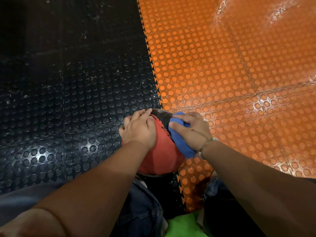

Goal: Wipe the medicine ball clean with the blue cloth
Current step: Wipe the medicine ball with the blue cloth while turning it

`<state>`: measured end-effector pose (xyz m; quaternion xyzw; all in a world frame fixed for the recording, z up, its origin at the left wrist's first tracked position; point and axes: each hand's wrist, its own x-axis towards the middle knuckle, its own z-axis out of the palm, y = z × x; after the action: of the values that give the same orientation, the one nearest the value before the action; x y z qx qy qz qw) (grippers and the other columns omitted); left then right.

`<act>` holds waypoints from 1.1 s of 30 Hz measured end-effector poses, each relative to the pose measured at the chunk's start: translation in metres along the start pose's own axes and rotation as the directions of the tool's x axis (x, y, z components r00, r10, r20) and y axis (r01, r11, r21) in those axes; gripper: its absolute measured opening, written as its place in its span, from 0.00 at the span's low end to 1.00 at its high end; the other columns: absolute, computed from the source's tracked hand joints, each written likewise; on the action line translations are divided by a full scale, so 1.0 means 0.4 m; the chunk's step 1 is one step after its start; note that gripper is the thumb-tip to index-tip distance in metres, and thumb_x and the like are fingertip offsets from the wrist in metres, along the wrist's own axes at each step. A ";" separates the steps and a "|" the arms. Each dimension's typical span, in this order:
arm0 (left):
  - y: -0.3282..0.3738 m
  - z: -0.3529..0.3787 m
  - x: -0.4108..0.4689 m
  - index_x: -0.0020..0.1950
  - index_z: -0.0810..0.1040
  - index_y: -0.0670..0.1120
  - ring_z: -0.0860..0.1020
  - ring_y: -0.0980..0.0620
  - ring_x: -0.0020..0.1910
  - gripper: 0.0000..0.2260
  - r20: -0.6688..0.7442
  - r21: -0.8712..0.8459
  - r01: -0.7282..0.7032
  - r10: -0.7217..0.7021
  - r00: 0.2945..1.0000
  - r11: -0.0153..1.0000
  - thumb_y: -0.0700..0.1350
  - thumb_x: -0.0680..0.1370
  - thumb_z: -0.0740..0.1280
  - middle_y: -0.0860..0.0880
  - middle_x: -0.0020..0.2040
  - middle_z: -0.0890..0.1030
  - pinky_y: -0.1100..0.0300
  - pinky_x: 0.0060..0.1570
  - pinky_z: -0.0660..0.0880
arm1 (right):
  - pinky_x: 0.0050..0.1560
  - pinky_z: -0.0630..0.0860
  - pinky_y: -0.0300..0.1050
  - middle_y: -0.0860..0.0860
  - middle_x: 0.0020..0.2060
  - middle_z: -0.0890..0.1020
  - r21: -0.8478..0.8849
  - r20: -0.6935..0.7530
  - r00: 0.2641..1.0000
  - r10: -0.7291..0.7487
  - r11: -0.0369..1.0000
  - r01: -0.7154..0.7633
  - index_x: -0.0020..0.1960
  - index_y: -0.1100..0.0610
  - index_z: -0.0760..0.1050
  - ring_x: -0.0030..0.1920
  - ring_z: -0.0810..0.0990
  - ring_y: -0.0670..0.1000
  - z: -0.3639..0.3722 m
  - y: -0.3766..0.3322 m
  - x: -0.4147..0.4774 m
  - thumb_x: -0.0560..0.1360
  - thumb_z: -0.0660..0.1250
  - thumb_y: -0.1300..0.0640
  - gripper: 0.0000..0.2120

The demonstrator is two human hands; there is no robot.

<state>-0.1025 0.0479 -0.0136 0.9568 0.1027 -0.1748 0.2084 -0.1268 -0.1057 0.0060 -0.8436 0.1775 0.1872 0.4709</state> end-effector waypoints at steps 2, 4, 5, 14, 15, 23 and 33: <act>0.010 0.007 -0.005 0.71 0.67 0.63 0.61 0.52 0.68 0.19 -0.017 0.014 0.016 -0.016 1.000 1.000 0.52 0.81 0.51 0.61 0.71 0.66 0.49 0.65 0.57 | 0.67 0.66 0.50 0.50 0.61 0.68 -0.037 -0.029 0.999 -0.021 0.999 0.020 0.61 0.48 0.77 0.63 0.69 0.54 0.033 0.001 -0.008 0.74 0.66 0.47 0.16; 0.017 0.012 -0.013 0.71 0.66 0.63 0.61 0.52 0.67 0.19 -0.025 0.028 0.025 -0.024 0.999 0.999 0.52 0.81 0.51 0.61 0.71 0.65 0.50 0.63 0.58 | 0.63 0.69 0.47 0.50 0.62 0.69 -0.256 -0.060 0.981 -0.184 0.953 0.163 0.61 0.49 0.77 0.60 0.71 0.53 0.058 -0.014 -0.025 0.75 0.64 0.48 0.16; 0.019 0.015 -0.017 0.71 0.66 0.63 0.61 0.52 0.67 0.19 -0.025 0.033 0.024 -0.023 0.999 0.999 0.52 0.81 0.51 0.61 0.71 0.65 0.50 0.63 0.58 | 0.60 0.71 0.46 0.50 0.61 0.70 -0.327 -0.037 0.962 -0.271 0.913 0.245 0.60 0.49 0.77 0.58 0.72 0.53 0.062 -0.017 -0.032 0.75 0.64 0.49 0.15; 0.043 0.024 -0.022 0.71 0.66 0.64 0.59 0.53 0.68 0.19 -0.006 0.038 -0.001 0.001 1.000 0.999 0.53 0.81 0.50 0.62 0.71 0.64 0.48 0.66 0.56 | 0.51 0.74 0.46 0.53 0.51 0.74 -0.364 -0.027 0.951 -0.308 0.889 0.278 0.52 0.53 0.81 0.49 0.76 0.55 0.033 -0.025 -0.001 0.75 0.65 0.53 0.10; 0.041 0.024 -0.023 0.71 0.66 0.64 0.58 0.54 0.69 0.18 0.002 0.026 -0.001 0.001 1.000 1.000 0.53 0.81 0.51 0.63 0.71 0.64 0.48 0.66 0.56 | 0.49 0.74 0.46 0.52 0.50 0.75 -0.368 -0.003 0.937 -0.349 0.872 0.323 0.52 0.53 0.81 0.48 0.76 0.55 0.038 -0.028 -0.003 0.74 0.65 0.53 0.10; 0.029 0.015 -0.022 0.71 0.66 0.64 0.60 0.53 0.66 0.19 0.024 0.025 -0.037 0.037 0.999 0.999 0.52 0.82 0.50 0.63 0.70 0.64 0.51 0.63 0.56 | 0.50 0.73 0.45 0.50 0.51 0.76 -0.405 0.015 0.935 -0.355 0.853 0.330 0.55 0.50 0.80 0.50 0.76 0.53 0.030 -0.043 0.017 0.74 0.66 0.52 0.11; 0.013 -0.002 0.005 0.71 0.66 0.64 0.60 0.53 0.67 0.19 0.032 -0.038 0.069 -0.068 0.997 0.997 0.50 0.82 0.50 0.63 0.70 0.65 0.49 0.65 0.56 | 0.54 0.70 0.41 0.46 0.51 0.75 -0.353 -0.050 0.949 -0.312 0.894 0.276 0.57 0.49 0.79 0.51 0.74 0.49 0.033 0.003 -0.012 0.75 0.64 0.49 0.12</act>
<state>-0.0989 0.0440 -0.0117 0.9456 0.1357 -0.1946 0.2225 -0.1334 -0.0944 0.0011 -0.9381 0.0373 0.0970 0.3303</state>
